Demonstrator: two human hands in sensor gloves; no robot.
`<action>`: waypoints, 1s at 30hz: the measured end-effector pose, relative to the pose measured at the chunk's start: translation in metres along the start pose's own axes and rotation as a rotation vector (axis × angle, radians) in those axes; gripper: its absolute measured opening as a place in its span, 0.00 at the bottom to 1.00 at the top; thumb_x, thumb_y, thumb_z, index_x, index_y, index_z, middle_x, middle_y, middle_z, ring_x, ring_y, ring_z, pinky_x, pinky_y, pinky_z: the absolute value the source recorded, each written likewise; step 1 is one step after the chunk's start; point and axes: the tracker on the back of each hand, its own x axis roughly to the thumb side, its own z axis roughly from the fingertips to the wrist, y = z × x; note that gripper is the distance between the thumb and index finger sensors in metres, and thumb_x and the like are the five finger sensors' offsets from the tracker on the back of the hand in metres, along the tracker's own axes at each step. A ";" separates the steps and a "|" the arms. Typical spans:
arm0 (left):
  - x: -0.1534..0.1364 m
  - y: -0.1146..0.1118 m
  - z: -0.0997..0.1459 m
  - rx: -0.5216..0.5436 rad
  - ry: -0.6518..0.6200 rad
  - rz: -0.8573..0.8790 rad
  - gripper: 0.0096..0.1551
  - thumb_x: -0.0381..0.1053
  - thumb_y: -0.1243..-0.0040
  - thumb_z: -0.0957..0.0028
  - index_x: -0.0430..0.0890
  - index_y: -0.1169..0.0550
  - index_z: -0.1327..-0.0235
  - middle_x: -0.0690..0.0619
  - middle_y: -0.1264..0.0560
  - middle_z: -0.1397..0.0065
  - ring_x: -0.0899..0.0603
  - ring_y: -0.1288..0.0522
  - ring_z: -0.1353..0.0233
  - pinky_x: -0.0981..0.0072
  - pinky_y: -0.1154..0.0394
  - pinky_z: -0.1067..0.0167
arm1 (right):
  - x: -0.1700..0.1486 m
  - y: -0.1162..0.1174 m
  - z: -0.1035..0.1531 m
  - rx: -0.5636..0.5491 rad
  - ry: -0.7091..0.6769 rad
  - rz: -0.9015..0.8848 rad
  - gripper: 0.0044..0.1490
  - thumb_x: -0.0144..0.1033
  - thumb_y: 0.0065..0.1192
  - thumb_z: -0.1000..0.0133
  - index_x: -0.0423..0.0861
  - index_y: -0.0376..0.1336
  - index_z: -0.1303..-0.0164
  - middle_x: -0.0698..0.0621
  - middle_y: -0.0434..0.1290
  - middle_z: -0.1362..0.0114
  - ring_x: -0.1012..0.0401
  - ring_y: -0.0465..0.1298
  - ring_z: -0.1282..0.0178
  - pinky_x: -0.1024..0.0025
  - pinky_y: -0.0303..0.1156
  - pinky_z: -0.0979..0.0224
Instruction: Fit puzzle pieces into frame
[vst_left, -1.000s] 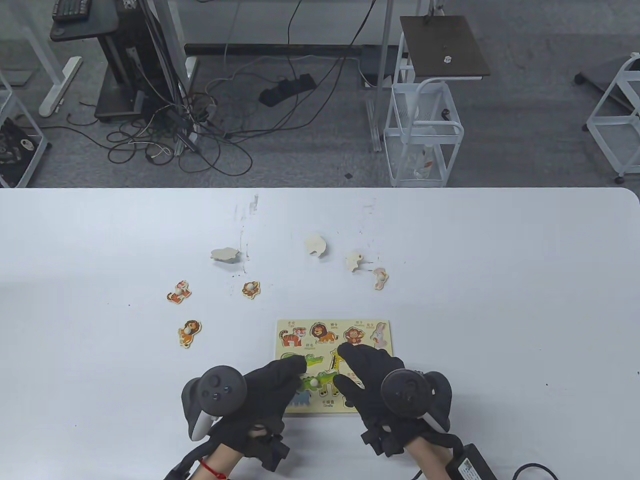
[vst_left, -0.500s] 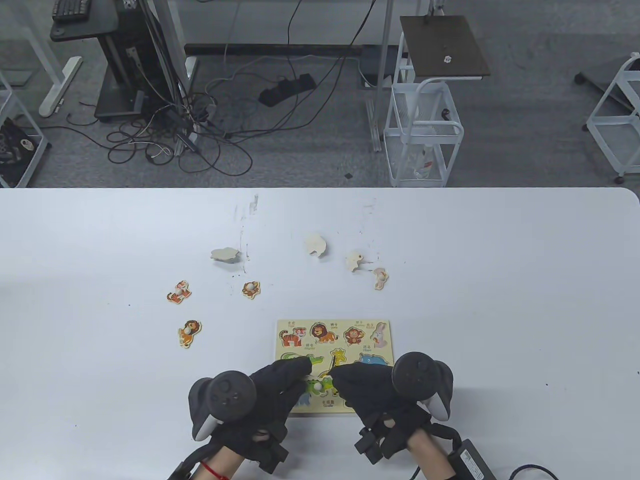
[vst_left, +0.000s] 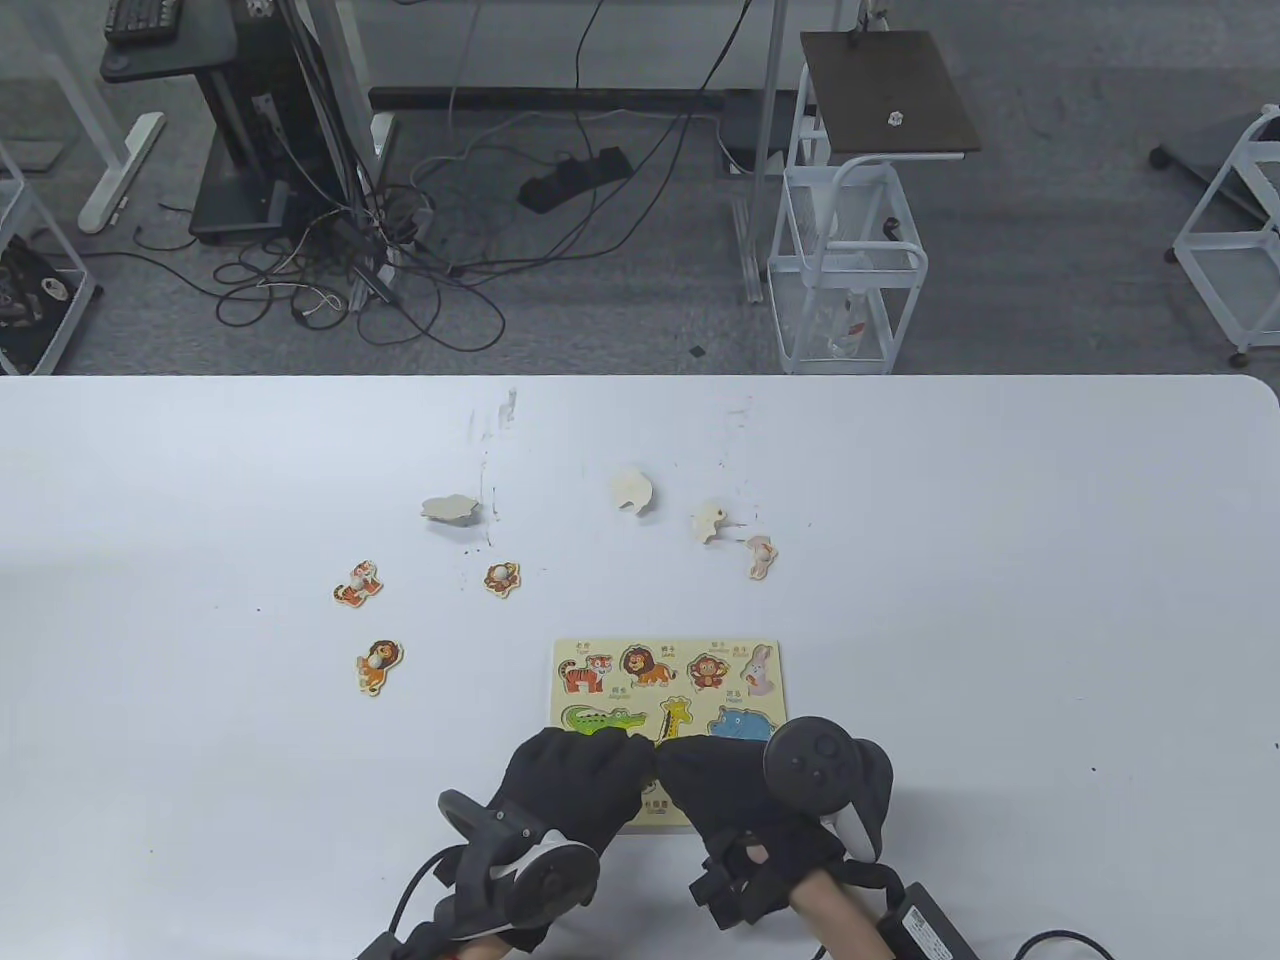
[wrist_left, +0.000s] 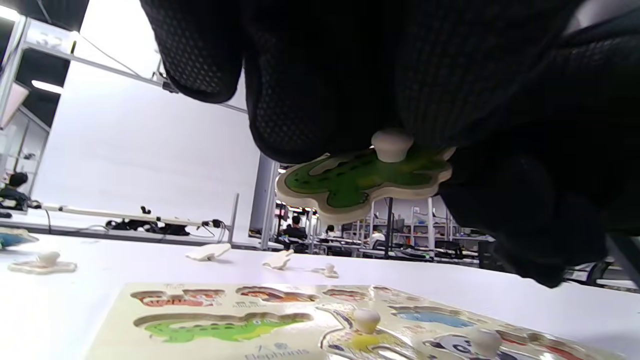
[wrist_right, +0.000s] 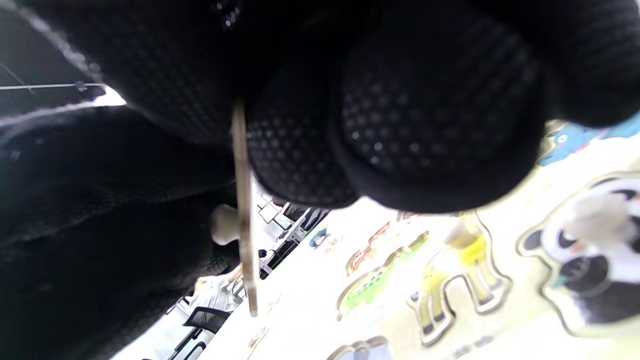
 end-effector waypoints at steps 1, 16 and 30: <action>0.001 0.000 0.000 0.000 0.002 -0.010 0.27 0.56 0.25 0.57 0.58 0.16 0.42 0.55 0.15 0.37 0.49 0.12 0.44 0.52 0.23 0.34 | 0.000 0.000 0.000 0.001 0.001 -0.008 0.29 0.49 0.73 0.55 0.37 0.83 0.62 0.45 0.87 0.64 0.53 0.87 0.79 0.49 0.82 0.61; 0.010 0.006 0.004 0.040 -0.063 -0.129 0.25 0.56 0.26 0.57 0.57 0.16 0.44 0.53 0.15 0.39 0.49 0.12 0.46 0.51 0.21 0.36 | -0.002 0.001 0.000 0.046 0.029 -0.177 0.29 0.47 0.73 0.55 0.36 0.82 0.62 0.43 0.87 0.64 0.54 0.87 0.79 0.49 0.82 0.62; 0.015 0.007 -0.003 0.022 -0.020 -0.169 0.26 0.58 0.28 0.57 0.54 0.17 0.44 0.50 0.12 0.42 0.50 0.10 0.50 0.50 0.18 0.39 | -0.001 -0.003 -0.001 0.052 0.004 -0.216 0.30 0.48 0.72 0.54 0.36 0.82 0.60 0.42 0.86 0.61 0.51 0.86 0.75 0.47 0.80 0.58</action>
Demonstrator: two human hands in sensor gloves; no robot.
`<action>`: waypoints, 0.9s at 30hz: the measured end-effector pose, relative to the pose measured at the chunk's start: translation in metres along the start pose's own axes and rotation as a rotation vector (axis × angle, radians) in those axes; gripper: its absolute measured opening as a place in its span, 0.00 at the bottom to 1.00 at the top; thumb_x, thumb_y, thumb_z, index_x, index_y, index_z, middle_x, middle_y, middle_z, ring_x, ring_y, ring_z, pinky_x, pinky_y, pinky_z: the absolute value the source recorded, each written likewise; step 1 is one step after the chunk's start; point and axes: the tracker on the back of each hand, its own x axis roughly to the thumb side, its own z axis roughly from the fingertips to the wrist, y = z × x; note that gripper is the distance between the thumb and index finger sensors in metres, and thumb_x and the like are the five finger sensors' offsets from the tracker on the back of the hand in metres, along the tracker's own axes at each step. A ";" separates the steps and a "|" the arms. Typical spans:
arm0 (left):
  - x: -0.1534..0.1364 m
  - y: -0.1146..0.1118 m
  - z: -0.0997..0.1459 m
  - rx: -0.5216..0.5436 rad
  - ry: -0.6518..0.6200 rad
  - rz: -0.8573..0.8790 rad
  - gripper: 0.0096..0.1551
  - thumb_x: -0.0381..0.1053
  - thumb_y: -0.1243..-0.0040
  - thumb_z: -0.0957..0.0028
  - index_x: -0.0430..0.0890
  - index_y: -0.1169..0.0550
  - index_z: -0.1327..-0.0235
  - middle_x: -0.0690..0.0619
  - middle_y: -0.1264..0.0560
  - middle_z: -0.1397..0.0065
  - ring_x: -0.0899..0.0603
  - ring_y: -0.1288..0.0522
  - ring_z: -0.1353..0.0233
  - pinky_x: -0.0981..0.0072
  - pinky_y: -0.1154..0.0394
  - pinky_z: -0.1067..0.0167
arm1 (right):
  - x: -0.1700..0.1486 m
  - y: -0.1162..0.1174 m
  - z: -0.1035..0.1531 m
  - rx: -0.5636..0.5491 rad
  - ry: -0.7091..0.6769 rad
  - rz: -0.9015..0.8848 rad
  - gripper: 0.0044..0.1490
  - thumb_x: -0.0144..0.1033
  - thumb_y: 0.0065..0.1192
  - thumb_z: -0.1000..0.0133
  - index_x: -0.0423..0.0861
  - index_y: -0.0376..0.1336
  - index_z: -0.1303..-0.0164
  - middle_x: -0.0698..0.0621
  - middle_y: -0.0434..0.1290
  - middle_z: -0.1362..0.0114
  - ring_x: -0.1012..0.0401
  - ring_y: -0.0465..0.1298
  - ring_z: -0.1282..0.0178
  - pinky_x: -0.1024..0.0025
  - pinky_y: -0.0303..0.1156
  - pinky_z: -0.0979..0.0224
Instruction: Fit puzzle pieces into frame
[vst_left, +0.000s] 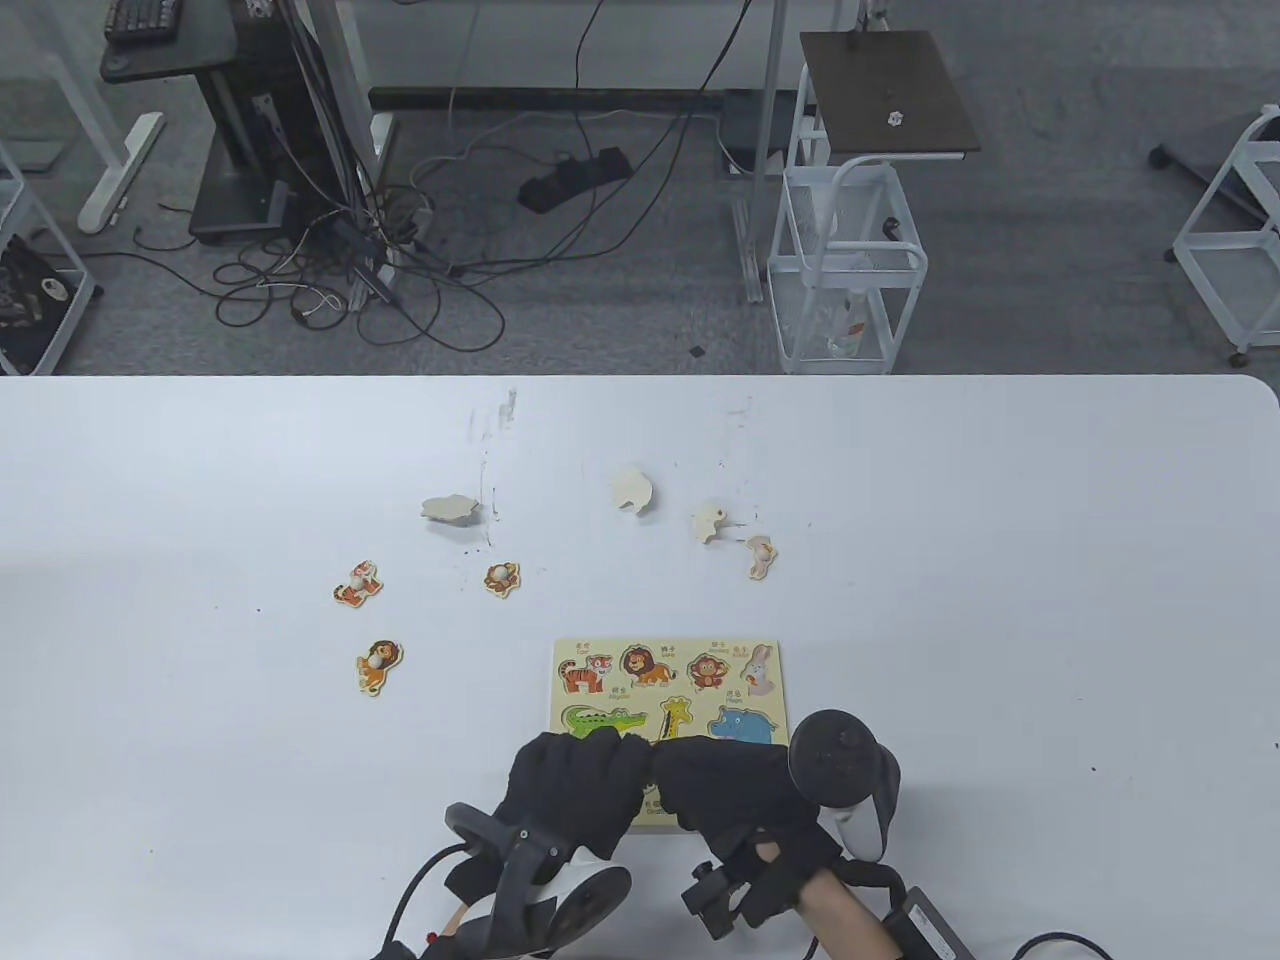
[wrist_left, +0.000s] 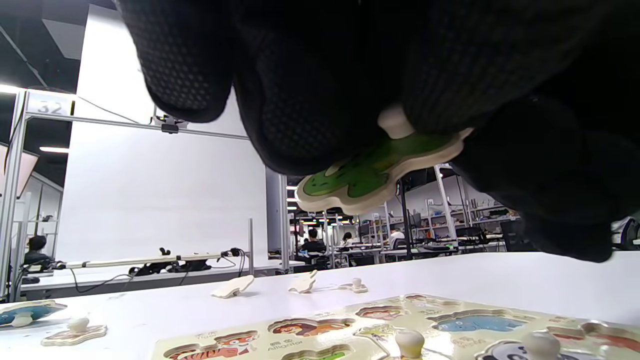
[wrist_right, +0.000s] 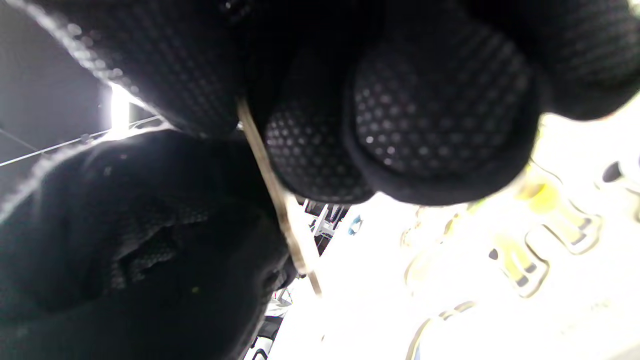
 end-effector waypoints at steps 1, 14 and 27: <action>0.000 0.001 -0.002 -0.001 0.000 -0.005 0.26 0.58 0.28 0.57 0.54 0.17 0.44 0.50 0.12 0.42 0.50 0.10 0.50 0.50 0.18 0.39 | 0.001 -0.001 0.000 -0.002 -0.012 0.013 0.30 0.49 0.72 0.55 0.36 0.81 0.59 0.42 0.86 0.60 0.50 0.86 0.74 0.46 0.80 0.57; -0.027 0.024 -0.027 -0.174 0.049 0.057 0.25 0.58 0.26 0.57 0.55 0.16 0.45 0.50 0.12 0.42 0.48 0.10 0.50 0.50 0.19 0.38 | 0.004 -0.047 -0.001 -0.161 -0.112 0.458 0.38 0.58 0.71 0.55 0.49 0.74 0.38 0.45 0.75 0.31 0.38 0.77 0.32 0.35 0.69 0.35; -0.029 0.008 -0.071 -0.467 -0.077 -0.144 0.24 0.58 0.24 0.58 0.56 0.13 0.48 0.51 0.11 0.44 0.49 0.10 0.52 0.50 0.18 0.39 | -0.036 -0.079 -0.009 -0.262 0.083 0.384 0.36 0.53 0.67 0.52 0.46 0.72 0.37 0.43 0.74 0.31 0.35 0.75 0.33 0.31 0.64 0.33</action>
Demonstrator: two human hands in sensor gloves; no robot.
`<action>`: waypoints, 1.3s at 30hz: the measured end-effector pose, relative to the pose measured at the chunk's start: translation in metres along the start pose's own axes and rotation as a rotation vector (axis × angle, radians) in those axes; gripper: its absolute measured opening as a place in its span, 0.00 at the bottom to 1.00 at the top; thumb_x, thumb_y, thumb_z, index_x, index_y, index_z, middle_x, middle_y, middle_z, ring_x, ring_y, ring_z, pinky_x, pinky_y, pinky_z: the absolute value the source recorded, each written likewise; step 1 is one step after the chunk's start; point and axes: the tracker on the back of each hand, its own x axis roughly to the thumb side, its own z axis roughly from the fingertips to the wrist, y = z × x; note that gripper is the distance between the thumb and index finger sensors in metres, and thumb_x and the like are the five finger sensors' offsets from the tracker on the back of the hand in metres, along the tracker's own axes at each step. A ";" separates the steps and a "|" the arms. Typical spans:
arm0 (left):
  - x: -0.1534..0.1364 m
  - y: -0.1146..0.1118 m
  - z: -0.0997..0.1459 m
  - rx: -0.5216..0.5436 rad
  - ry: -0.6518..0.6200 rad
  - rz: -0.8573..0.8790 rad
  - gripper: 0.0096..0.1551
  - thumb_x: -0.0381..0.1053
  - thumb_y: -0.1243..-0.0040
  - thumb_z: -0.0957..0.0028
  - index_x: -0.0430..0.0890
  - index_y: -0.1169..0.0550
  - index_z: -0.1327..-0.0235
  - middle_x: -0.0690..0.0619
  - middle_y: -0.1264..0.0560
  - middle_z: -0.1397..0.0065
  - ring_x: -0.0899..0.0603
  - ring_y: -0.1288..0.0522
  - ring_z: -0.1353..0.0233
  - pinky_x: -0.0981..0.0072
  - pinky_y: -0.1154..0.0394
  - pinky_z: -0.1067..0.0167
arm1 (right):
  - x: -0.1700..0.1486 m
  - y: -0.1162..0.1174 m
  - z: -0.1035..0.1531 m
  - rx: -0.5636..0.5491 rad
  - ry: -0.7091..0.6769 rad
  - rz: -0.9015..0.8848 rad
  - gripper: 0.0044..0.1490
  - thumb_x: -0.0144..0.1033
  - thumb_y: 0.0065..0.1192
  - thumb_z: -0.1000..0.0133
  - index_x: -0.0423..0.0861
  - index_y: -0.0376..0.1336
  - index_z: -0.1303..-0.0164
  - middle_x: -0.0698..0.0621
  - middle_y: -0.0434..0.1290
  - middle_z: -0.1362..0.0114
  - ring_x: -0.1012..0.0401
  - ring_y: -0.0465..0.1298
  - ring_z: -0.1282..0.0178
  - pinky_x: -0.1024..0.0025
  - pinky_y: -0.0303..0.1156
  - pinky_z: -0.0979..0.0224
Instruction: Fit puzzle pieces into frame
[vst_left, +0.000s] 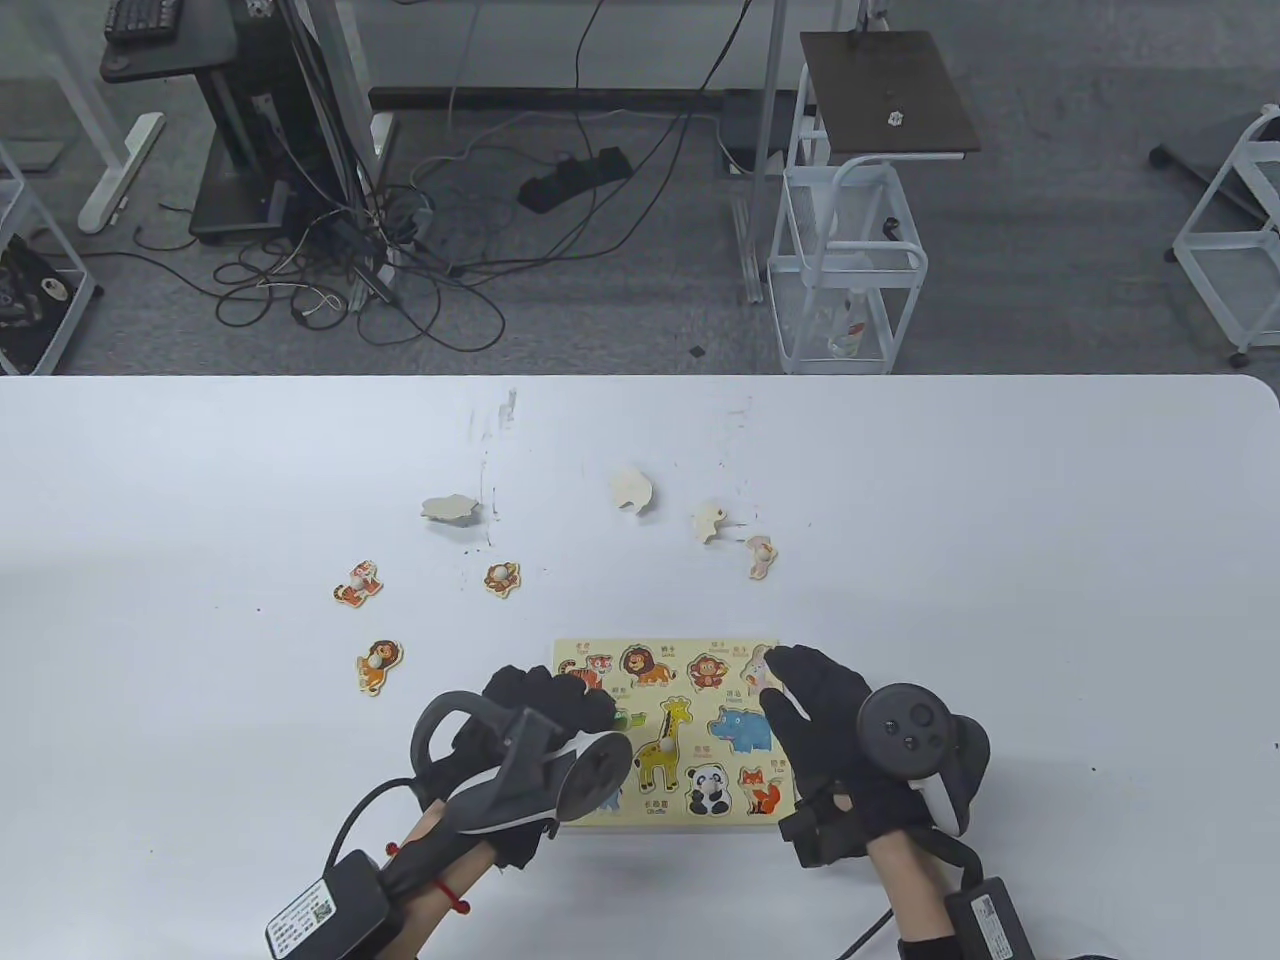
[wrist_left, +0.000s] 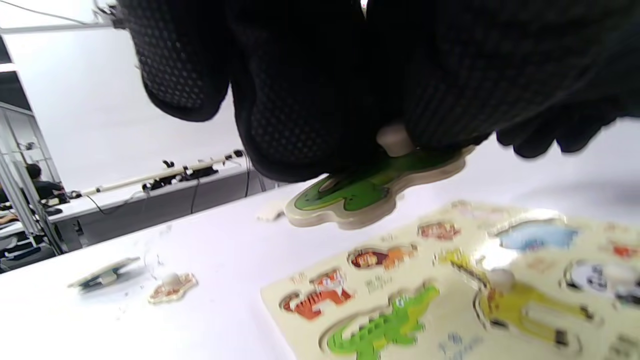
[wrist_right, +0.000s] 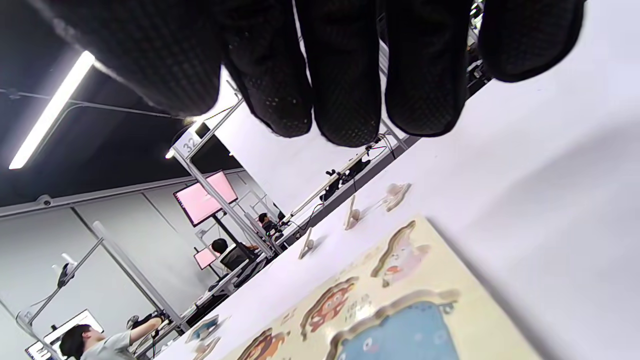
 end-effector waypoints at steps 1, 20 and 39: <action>0.004 -0.006 -0.006 -0.033 -0.009 -0.023 0.24 0.58 0.24 0.58 0.56 0.13 0.48 0.51 0.11 0.44 0.49 0.10 0.52 0.50 0.18 0.39 | -0.001 -0.001 0.000 -0.006 0.004 -0.001 0.36 0.53 0.67 0.52 0.46 0.72 0.37 0.43 0.74 0.31 0.35 0.75 0.33 0.31 0.64 0.33; 0.033 -0.062 -0.061 -0.225 -0.021 -0.233 0.23 0.58 0.26 0.58 0.58 0.14 0.48 0.52 0.11 0.44 0.49 0.10 0.51 0.51 0.18 0.38 | -0.005 0.000 -0.001 0.002 -0.004 0.049 0.36 0.53 0.66 0.52 0.45 0.72 0.38 0.43 0.74 0.31 0.35 0.76 0.34 0.30 0.63 0.33; 0.036 -0.064 -0.067 -0.259 -0.025 -0.246 0.23 0.57 0.26 0.57 0.58 0.14 0.47 0.53 0.11 0.44 0.49 0.10 0.51 0.51 0.19 0.37 | -0.004 0.002 0.000 0.011 -0.009 0.056 0.37 0.53 0.66 0.52 0.45 0.72 0.37 0.42 0.74 0.30 0.35 0.76 0.35 0.30 0.63 0.33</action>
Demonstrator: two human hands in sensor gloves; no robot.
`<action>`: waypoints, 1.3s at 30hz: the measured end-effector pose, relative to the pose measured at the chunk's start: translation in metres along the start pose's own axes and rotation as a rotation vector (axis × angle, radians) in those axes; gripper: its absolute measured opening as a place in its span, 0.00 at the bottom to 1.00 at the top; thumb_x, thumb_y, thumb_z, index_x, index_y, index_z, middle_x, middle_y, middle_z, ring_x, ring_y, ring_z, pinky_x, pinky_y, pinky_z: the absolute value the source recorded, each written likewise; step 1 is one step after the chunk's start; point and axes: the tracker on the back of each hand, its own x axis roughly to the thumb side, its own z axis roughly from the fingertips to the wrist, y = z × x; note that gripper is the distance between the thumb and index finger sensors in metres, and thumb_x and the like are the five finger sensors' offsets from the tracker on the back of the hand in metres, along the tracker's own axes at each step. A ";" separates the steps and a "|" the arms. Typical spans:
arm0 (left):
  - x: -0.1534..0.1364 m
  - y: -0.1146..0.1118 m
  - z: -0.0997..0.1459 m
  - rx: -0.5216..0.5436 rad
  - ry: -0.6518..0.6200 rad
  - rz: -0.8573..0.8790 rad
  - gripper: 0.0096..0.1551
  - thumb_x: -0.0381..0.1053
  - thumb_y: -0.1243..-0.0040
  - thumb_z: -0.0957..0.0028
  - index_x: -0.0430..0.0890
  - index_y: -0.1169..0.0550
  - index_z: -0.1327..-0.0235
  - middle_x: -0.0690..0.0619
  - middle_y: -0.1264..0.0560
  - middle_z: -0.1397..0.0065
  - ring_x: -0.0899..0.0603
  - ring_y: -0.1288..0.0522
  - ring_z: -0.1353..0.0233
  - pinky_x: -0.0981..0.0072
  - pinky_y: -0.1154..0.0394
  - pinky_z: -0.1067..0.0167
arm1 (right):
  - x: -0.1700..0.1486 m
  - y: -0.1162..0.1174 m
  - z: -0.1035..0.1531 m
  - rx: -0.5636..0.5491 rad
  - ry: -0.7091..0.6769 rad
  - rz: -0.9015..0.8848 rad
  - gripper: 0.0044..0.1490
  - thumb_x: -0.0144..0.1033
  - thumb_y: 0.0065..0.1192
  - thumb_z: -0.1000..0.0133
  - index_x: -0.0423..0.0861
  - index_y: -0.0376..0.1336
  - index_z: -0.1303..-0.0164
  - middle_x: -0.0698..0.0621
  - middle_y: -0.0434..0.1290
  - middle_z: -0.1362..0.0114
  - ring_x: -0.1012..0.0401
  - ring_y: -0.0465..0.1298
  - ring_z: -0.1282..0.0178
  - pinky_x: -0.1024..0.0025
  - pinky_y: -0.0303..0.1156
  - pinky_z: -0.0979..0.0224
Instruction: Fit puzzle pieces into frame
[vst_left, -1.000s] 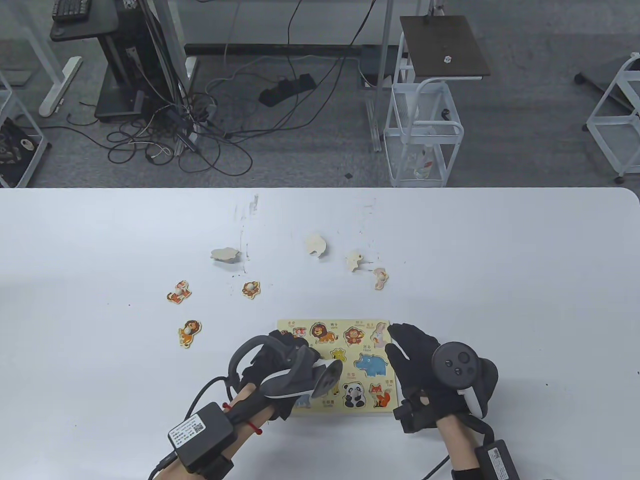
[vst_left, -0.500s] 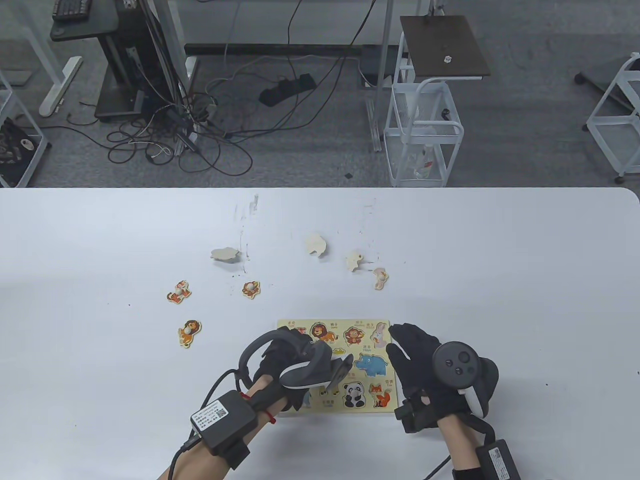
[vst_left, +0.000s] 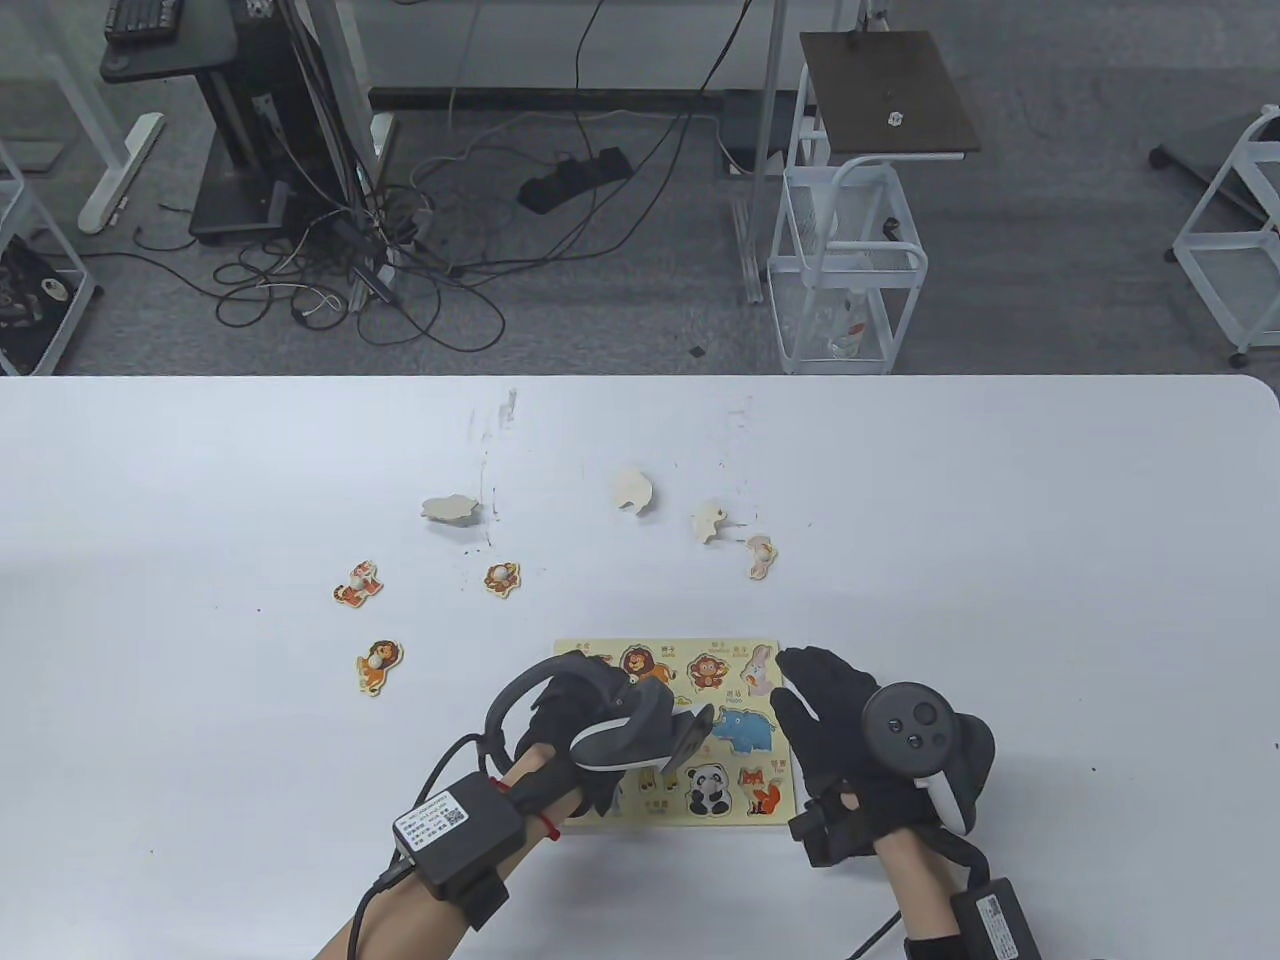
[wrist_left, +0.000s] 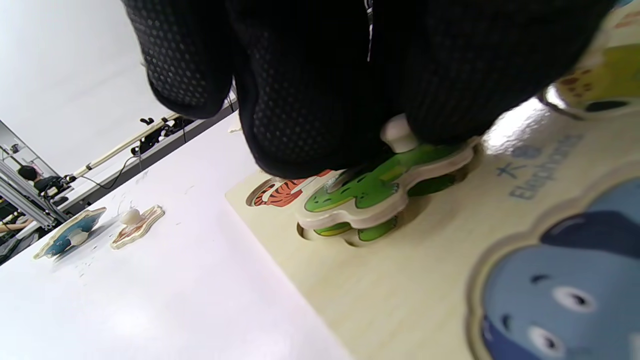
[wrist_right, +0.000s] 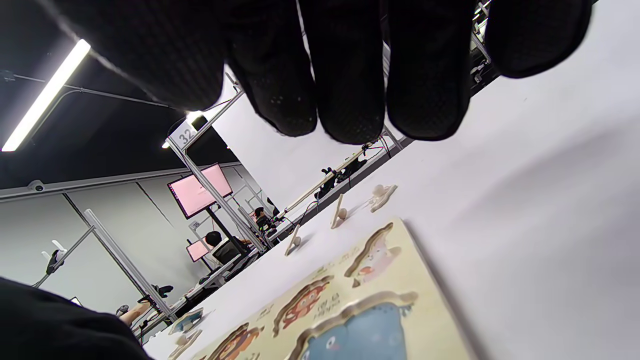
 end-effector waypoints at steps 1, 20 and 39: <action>0.000 0.000 0.000 0.000 -0.001 0.002 0.23 0.57 0.26 0.57 0.58 0.14 0.47 0.53 0.11 0.44 0.49 0.10 0.51 0.51 0.19 0.37 | 0.000 0.000 0.000 0.001 0.000 0.001 0.37 0.53 0.66 0.52 0.45 0.72 0.37 0.42 0.74 0.30 0.36 0.76 0.35 0.30 0.63 0.33; -0.006 -0.002 0.002 0.048 0.002 0.037 0.23 0.57 0.25 0.61 0.59 0.13 0.50 0.56 0.10 0.46 0.52 0.09 0.52 0.54 0.18 0.38 | 0.000 0.002 0.000 0.020 0.003 0.017 0.37 0.53 0.65 0.52 0.45 0.72 0.37 0.42 0.73 0.30 0.35 0.76 0.35 0.29 0.63 0.33; -0.070 0.003 0.068 0.235 0.229 0.573 0.31 0.65 0.39 0.54 0.57 0.19 0.37 0.49 0.21 0.28 0.41 0.18 0.32 0.44 0.30 0.27 | -0.002 -0.001 -0.001 0.006 0.005 0.024 0.36 0.52 0.66 0.52 0.45 0.72 0.37 0.42 0.74 0.31 0.36 0.77 0.35 0.29 0.63 0.33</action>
